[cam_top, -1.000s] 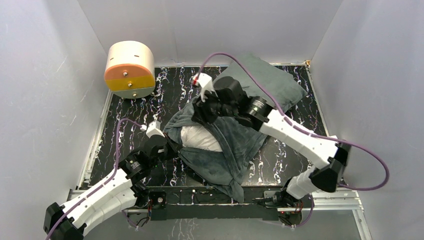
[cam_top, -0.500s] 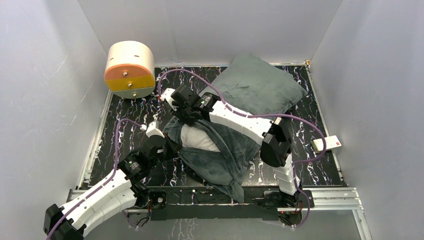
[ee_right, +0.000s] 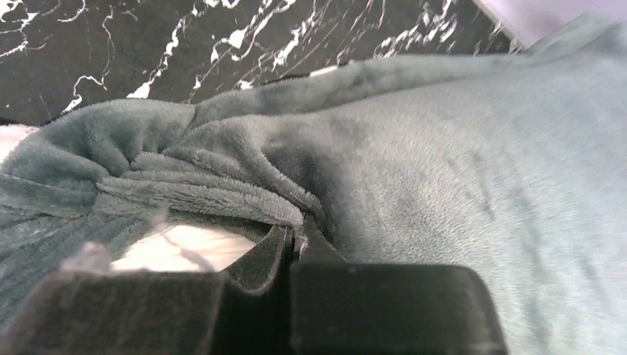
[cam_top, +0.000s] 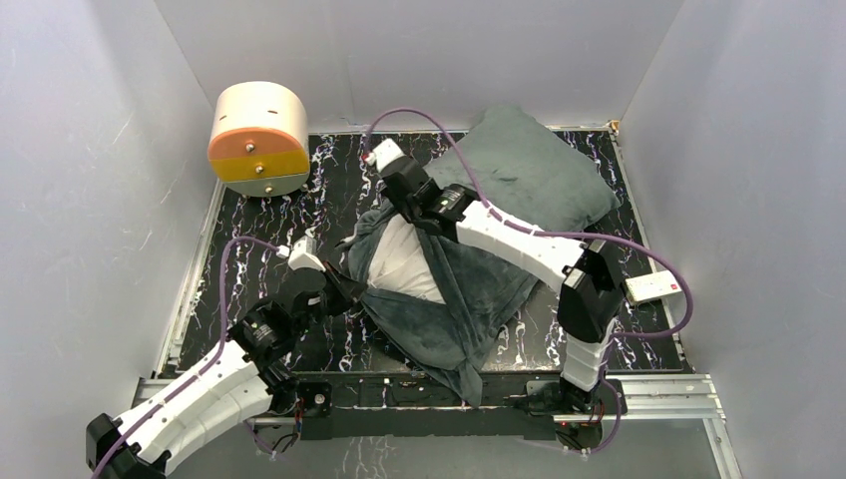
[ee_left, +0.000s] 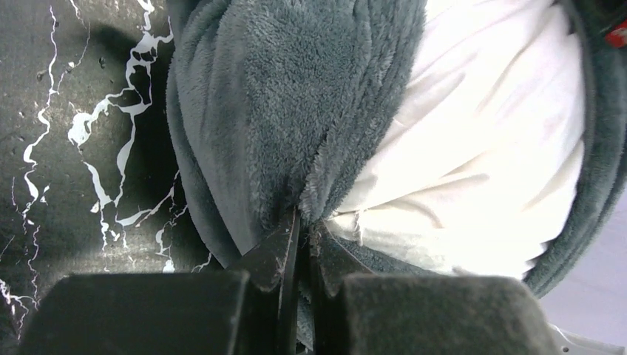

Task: Remove the pillowcase from the pillow
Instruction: Remove the pillow from the pillowcase.

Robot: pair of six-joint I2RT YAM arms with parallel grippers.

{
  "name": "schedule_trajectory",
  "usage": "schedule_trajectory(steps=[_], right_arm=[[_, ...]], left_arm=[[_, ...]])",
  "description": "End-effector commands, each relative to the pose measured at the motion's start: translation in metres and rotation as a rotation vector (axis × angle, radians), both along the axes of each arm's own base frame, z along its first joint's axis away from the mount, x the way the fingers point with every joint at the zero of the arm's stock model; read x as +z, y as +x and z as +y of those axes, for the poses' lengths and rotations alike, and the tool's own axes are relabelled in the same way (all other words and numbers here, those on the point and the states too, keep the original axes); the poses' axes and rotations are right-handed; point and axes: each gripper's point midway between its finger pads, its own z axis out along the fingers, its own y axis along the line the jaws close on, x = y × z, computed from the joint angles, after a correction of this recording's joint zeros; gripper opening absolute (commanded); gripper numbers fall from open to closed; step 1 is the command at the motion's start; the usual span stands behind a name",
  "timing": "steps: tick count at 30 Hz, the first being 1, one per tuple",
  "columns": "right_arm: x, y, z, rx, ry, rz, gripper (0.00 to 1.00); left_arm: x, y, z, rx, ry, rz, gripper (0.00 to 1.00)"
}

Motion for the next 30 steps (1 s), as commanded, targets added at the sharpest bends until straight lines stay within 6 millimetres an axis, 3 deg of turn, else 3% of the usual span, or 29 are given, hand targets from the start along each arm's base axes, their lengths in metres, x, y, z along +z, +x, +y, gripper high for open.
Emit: schedule_trajectory(steps=[1, 3, 6, 9, 13, 17, 20, 25, 30], right_arm=[[-0.013, 0.026, -0.071, -0.251, 0.079, 0.03, 0.01], [-0.052, -0.003, -0.056, -0.152, 0.138, 0.183, 0.0], [-0.08, -0.031, -0.05, -0.106, 0.229, 0.291, 0.0], [-0.084, -0.042, -0.052, -0.105, 0.277, 0.316, 0.01], [-0.077, -0.047, -0.049, -0.1, 0.305, 0.332, 0.02], [-0.066, -0.049, -0.045, -0.081, 0.339, 0.335, 0.02], [-0.058, -0.049, -0.042, -0.07, 0.354, 0.332, 0.03], [-0.048, -0.049, -0.041, -0.063, 0.367, 0.326, 0.03], [-0.049, -0.051, -0.043, -0.064, 0.363, 0.328, 0.03]], left_arm=[[-0.049, -0.029, 0.026, -0.031, 0.17, 0.151, 0.0], [-0.039, -0.025, 0.023, -0.051, 0.171, 0.116, 0.02], [-0.013, -0.015, 0.023, -0.054, 0.197, 0.049, 0.26], [0.02, 0.0, 0.031, -0.019, 0.272, -0.001, 0.51], [0.054, 0.021, 0.024, -0.067, 0.375, -0.055, 0.72], [0.063, 0.034, 0.015, -0.111, 0.464, -0.02, 0.73], [0.059, 0.037, 0.005, -0.174, 0.507, 0.025, 0.66], [0.052, 0.042, 0.007, -0.164, 0.539, 0.052, 0.52], [0.065, 0.05, 0.008, -0.141, 0.505, 0.006, 0.52]])
